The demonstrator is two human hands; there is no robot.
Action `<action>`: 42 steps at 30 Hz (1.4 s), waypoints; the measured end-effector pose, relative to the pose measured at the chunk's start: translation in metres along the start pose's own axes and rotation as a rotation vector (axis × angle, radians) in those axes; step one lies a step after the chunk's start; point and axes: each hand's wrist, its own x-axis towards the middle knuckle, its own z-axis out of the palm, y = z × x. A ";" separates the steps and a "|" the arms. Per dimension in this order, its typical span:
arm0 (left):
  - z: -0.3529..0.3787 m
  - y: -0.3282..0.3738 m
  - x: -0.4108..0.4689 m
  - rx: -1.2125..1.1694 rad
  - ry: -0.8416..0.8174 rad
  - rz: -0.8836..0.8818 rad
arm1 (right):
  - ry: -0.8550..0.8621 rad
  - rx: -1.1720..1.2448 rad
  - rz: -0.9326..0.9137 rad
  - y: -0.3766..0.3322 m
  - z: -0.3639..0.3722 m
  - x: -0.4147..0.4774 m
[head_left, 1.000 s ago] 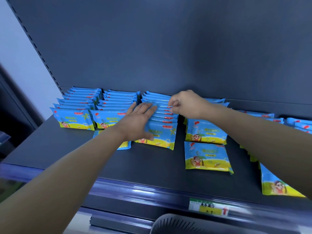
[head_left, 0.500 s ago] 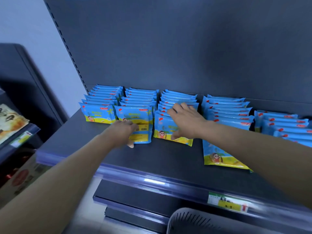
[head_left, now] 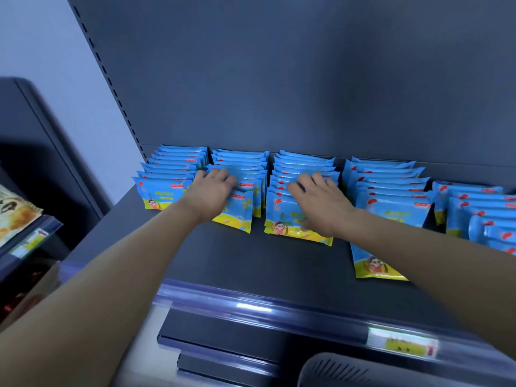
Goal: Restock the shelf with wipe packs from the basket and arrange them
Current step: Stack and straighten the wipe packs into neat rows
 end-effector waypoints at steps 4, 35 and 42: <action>0.016 0.008 -0.002 0.001 0.123 -0.074 | 0.000 0.011 0.018 0.000 0.002 -0.004; 0.009 0.001 -0.001 -0.121 0.139 -0.002 | 0.030 -0.126 0.113 -0.017 0.003 -0.009; 0.016 0.001 0.003 -0.172 0.111 0.021 | 0.046 -0.176 0.100 -0.018 0.007 -0.011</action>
